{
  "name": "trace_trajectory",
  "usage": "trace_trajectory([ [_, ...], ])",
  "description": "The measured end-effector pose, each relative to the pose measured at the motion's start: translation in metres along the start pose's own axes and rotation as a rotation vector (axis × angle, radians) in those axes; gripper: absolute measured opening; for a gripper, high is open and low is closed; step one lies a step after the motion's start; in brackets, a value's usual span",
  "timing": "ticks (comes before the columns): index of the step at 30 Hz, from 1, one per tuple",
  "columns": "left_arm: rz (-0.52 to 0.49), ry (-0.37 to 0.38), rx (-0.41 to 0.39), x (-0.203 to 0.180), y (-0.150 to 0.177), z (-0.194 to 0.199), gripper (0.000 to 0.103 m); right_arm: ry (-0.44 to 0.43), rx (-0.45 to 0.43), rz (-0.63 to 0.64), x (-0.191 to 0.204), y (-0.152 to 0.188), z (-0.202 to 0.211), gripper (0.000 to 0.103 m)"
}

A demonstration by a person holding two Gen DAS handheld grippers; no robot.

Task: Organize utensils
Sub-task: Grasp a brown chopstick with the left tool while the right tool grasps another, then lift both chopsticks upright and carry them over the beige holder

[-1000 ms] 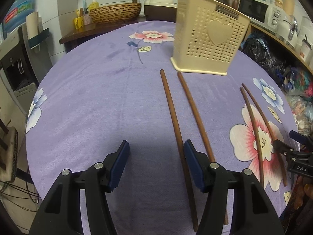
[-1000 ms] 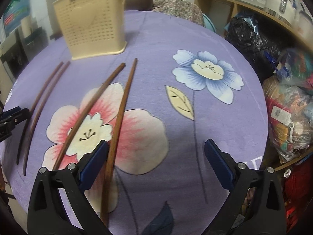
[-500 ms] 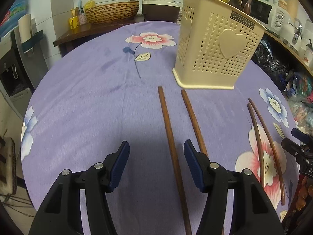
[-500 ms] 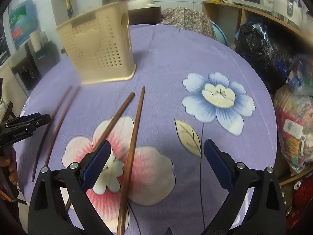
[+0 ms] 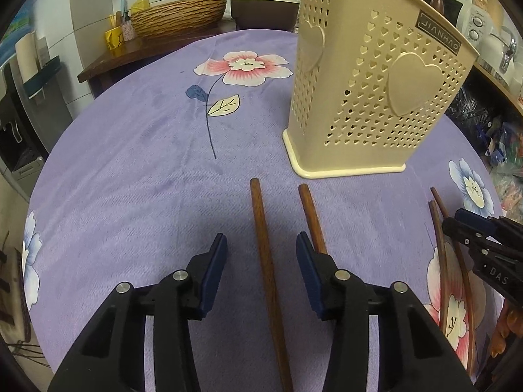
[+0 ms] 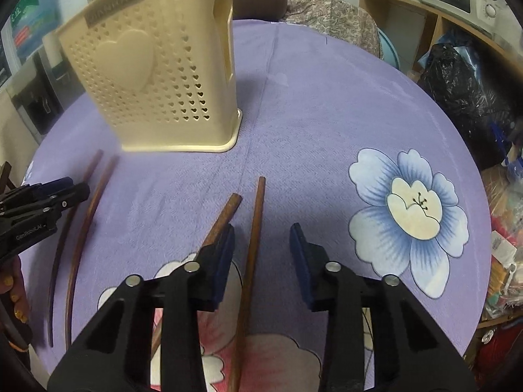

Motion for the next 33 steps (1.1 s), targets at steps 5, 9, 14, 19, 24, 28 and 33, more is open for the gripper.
trace_trajectory([
  [5, 0.000, -0.010, 0.000, -0.001, -0.008, -0.006, 0.036, 0.022, -0.005, 0.004, 0.002, -0.009, -0.007, 0.022],
  [9, 0.001, -0.025, -0.001, 0.000, -0.013, -0.009, 0.023, 0.018, -0.017, -0.009, 0.002, -0.014, -0.010, 0.010],
  [14, 0.033, -0.016, -0.004, 0.004, -0.016, -0.009, 0.010, 0.017, -0.022, 0.007, 0.002, -0.016, -0.011, 0.007],
  [19, 0.019, -0.022, -0.015, 0.002, -0.016, -0.009, 0.009, 0.010, -0.026, 0.004, 0.002, -0.016, -0.011, 0.007],
  [24, 0.021, -0.019, -0.016, 0.002, -0.016, -0.009, 0.009, -0.011, -0.024, -0.010, 0.000, -0.016, -0.011, 0.007],
  [28, 0.029, 0.001, -0.021, 0.003, -0.016, -0.009, 0.009, -0.035, -0.033, -0.025, 0.000, -0.016, -0.008, 0.007],
  [33, 0.040, 0.027, -0.049, 0.000, -0.017, 0.001, 0.008, -0.082, -0.063, -0.047, -0.003, -0.018, 0.006, 0.007],
])
Point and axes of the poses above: each gripper's, at about its wrist camera, not at the fingertips, and z roughly against the way its jaws point, x to its left, y to its underside, the point moved 7 cm from there along -z, roughly the way its jaws point, and after that the axes turned 6 degrees about y, right-handed, at the moved point
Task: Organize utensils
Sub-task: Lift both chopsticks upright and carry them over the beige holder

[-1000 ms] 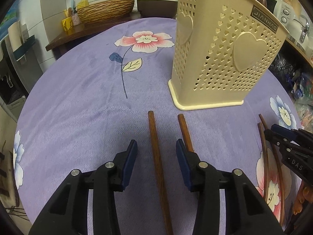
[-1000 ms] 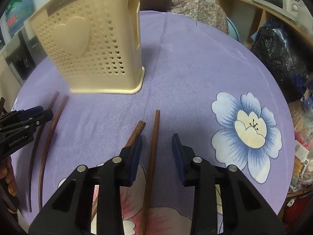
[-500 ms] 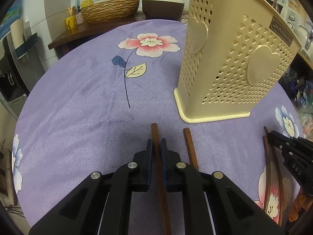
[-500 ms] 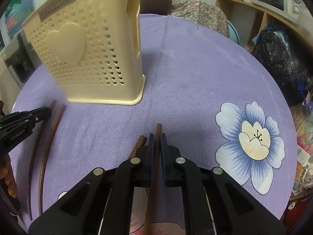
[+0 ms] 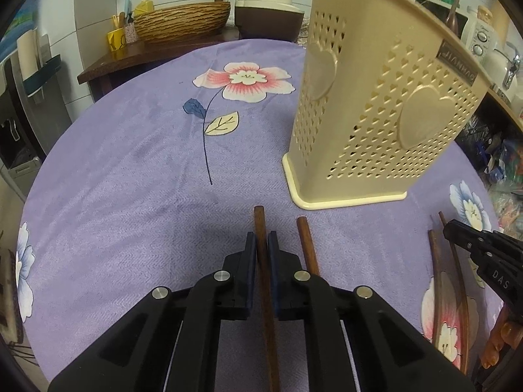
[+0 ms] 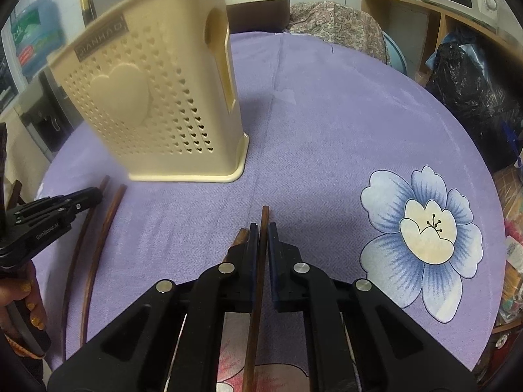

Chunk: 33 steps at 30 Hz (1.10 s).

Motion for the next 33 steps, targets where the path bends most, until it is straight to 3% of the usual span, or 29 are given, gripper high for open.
trace_trajectory([
  [6, -0.003, 0.058, -0.092, -0.011, -0.011, 0.038, 0.008, -0.056, -0.065, -0.023, -0.004, -0.008, 0.036, 0.007],
  [18, -0.066, 0.153, -0.327, -0.029, -0.027, 0.152, 0.008, -0.162, -0.232, -0.025, -0.022, -0.022, 0.143, 0.006],
  [25, -0.098, 0.159, -0.392, -0.033, -0.032, 0.186, 0.008, -0.180, -0.308, -0.012, -0.031, -0.032, 0.189, 0.006],
  [33, -0.101, 0.150, -0.415, -0.029, -0.041, 0.195, 0.008, -0.170, -0.340, 0.004, -0.032, -0.039, 0.205, 0.006],
])
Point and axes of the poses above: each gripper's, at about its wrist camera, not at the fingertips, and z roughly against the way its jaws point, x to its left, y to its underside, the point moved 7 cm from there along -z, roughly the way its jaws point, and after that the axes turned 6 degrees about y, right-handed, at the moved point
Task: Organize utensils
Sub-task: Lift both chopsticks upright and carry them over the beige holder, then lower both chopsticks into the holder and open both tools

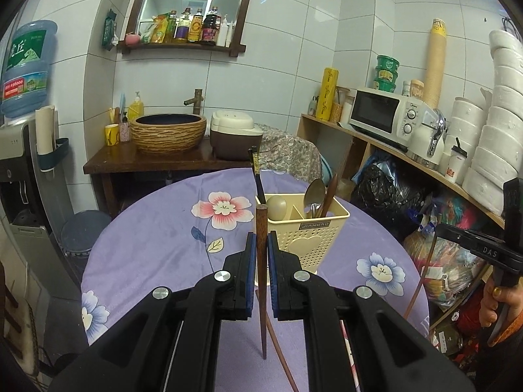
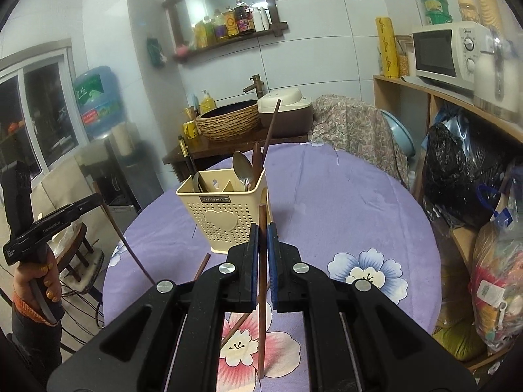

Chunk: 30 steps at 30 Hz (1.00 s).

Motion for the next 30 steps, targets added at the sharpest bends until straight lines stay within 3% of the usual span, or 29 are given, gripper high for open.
trace_trajectory([
  [7, -0.016, -0.003, -0.008, -0.002, -0.007, 0.000, 0.008, 0.004, -0.010, 0.018, 0.003, -0.011, 0.000, 0.006],
  [13, -0.014, 0.022, -0.016, -0.002, -0.032, -0.001, 0.008, -0.006, -0.042, 0.040, 0.013, -0.042, 0.004, 0.006],
  [23, 0.019, 0.097, -0.105, -0.018, -0.133, 0.001, 0.008, -0.052, -0.121, 0.060, 0.053, -0.158, 0.006, 0.006],
  [30, 0.020, 0.052, -0.175, -0.029, -0.178, -0.021, 0.008, -0.001, -0.188, 0.045, 0.065, -0.208, -0.002, 0.006],
])
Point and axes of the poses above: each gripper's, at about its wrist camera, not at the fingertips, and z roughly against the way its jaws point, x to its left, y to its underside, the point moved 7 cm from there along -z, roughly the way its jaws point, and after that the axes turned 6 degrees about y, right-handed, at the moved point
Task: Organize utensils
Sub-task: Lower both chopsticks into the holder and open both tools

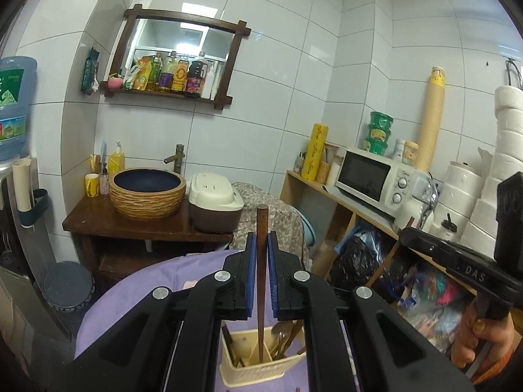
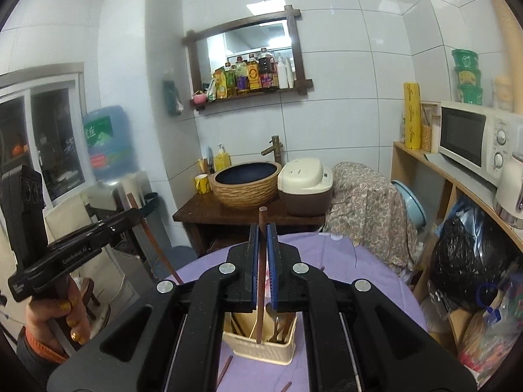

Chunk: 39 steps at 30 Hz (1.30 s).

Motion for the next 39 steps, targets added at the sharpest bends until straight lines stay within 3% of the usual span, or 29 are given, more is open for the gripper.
trace_trajectory([
  [5, -0.035, -0.042, 0.005, -0.003, 0.012, -0.027, 0.008, 0.021, 0.022, -0.005, -0.002, 0.014, -0.023, 0.006],
  [11, -0.043, -0.043, 0.084, -0.001, 0.062, -0.050, 0.008, 0.049, 0.088, -0.009, -0.013, 0.060, -0.055, 0.006],
  [18, -0.039, -0.044, 0.149, 0.007, 0.099, -0.063, 0.008, 0.061, 0.131, -0.023, -0.022, 0.094, -0.070, 0.006],
  [29, -0.026, -0.048, 0.226, 0.013, 0.131, -0.077, 0.008, 0.083, 0.138, -0.039, -0.030, 0.112, -0.079, 0.006],
  [33, -0.013, -0.035, 0.220, 0.014, 0.132, -0.075, 0.011, 0.068, 0.127, -0.063, -0.034, 0.113, -0.077, 0.007],
  [34, -0.009, -0.026, 0.219, 0.013, 0.132, -0.073, 0.016, 0.068, 0.124, -0.062, -0.034, 0.114, -0.076, 0.010],
  [35, -0.013, -0.026, 0.214, 0.013, 0.131, -0.071, 0.032, 0.072, 0.122, -0.060, -0.033, 0.114, -0.076, 0.015],
  [36, -0.018, -0.033, 0.205, 0.012, 0.131, -0.068, 0.048, 0.076, 0.121, -0.059, -0.034, 0.115, -0.075, 0.030],
  [37, -0.027, -0.048, 0.182, 0.011, 0.129, -0.063, 0.053, 0.079, 0.113, -0.061, -0.034, 0.116, -0.073, 0.053],
  [39, -0.046, -0.057, 0.158, 0.011, 0.128, -0.054, 0.056, 0.093, 0.079, -0.060, -0.034, 0.116, -0.066, 0.064],
])
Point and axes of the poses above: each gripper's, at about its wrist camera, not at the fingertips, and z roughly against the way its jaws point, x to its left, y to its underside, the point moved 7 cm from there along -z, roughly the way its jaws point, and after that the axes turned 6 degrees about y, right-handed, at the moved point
